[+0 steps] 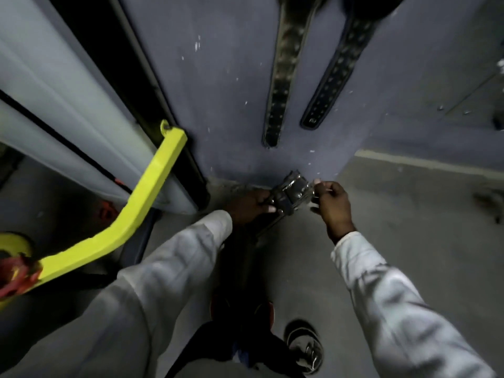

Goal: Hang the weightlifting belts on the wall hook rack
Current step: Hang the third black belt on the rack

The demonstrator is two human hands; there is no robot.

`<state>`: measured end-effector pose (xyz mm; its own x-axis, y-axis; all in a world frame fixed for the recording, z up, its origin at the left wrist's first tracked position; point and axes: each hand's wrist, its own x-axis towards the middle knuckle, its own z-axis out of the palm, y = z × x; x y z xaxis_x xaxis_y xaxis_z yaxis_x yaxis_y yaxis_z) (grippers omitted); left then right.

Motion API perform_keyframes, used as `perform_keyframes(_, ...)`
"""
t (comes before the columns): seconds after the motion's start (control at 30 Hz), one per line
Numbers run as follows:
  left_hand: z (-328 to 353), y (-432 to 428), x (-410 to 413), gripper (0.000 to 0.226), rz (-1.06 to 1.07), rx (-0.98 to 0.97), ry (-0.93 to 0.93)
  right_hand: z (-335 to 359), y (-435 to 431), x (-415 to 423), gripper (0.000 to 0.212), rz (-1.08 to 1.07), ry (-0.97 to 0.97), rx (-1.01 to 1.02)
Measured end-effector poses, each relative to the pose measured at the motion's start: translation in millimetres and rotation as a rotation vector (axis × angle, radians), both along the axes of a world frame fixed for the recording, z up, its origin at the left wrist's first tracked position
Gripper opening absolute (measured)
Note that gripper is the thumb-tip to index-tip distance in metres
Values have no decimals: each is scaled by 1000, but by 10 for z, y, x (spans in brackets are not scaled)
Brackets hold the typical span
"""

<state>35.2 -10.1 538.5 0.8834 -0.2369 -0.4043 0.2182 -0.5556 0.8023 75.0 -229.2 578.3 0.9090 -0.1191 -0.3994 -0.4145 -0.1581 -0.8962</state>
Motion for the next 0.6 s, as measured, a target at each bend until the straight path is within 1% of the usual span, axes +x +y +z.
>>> perform_keyframes(0.07,325,-35,72,37,88,-49,-86,293,11,-84,28,9,7,59)
perform_keyframes(0.1,508,-49,97,32,128,-67,-128,450,-14,-139,30,51,1,82)
perform_keyframes(0.13,698,-77,100,29,153,-71,-173,597,-55,-198,27,120,-21,102)
perform_keyframes(0.2,1074,-99,147,25,168,-70,-248,858,-74,-256,10,286,-96,98)
perform_keyframes(0.23,1285,-109,172,25,168,-85,-287,1013,-68,-257,7,357,-145,94)
perform_keyframes(0.3,1679,-126,177,19,165,-129,-347,1305,-1,-228,16,435,-206,93)
perform_keyframes(0.33,1874,-140,189,16,160,-153,-373,1459,38,-187,17,435,-246,94)
perform_keyframes(0.43,2399,-158,194,11,177,-182,-465,1918,115,-86,5,381,-410,108)
perform_keyframes(0.47,2575,-143,200,9,178,-197,-519,2087,148,-48,11,361,-458,120)
perform_keyframes(0.53,2890,-106,233,16,195,-257,-608,2409,210,39,17,348,-543,136)
perform_keyframes(0.6,3226,-62,214,20,212,-295,-684,2796,278,108,13,355,-631,123)
